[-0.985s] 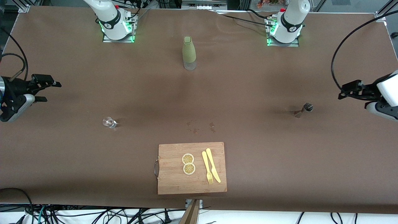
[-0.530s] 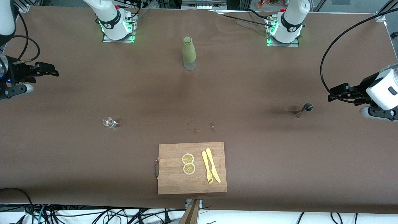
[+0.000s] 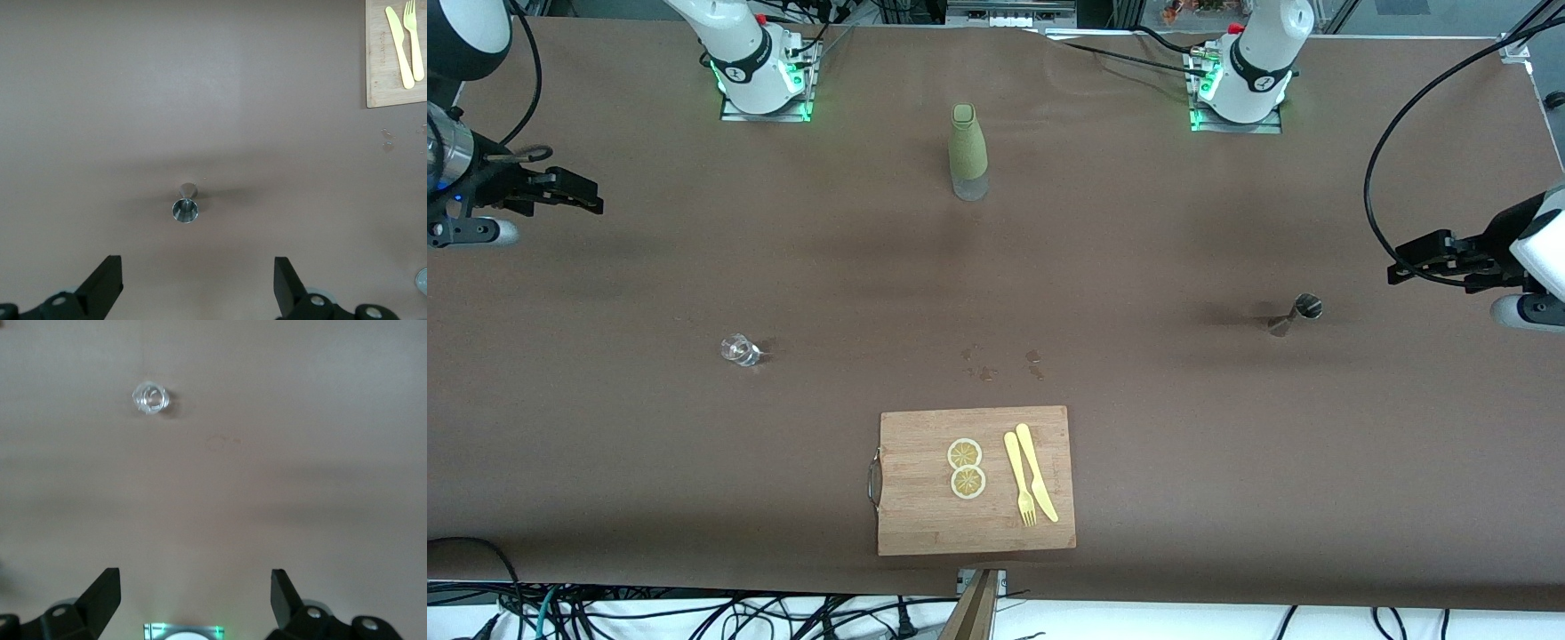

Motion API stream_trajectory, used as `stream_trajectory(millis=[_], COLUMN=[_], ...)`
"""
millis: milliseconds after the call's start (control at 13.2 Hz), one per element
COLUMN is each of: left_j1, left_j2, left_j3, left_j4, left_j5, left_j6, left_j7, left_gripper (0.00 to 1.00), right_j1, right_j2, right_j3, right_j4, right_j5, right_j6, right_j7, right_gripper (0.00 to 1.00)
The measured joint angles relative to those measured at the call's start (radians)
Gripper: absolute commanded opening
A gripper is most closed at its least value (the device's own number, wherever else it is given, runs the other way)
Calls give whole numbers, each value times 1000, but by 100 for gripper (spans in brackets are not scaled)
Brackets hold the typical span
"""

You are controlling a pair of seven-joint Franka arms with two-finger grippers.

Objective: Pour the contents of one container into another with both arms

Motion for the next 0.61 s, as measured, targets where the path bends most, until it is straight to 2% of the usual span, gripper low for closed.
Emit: stream_trajectory(millis=[303, 606], left_j1=[-3, -9], left_j2=[0, 0], left_j3=[-3, -4], left_j4=[-3, -3], left_j5=[0, 0], left_j6=[0, 0], left_j7=[0, 0], left_gripper=[100, 100], right_j1=[0, 0], right_j2=[-7, 9], right_j3=[0, 0], right_j4=[12, 78], right_j5=[1, 2], right_j6=[24, 18], right_j7=[86, 93], right_gripper=[100, 100])
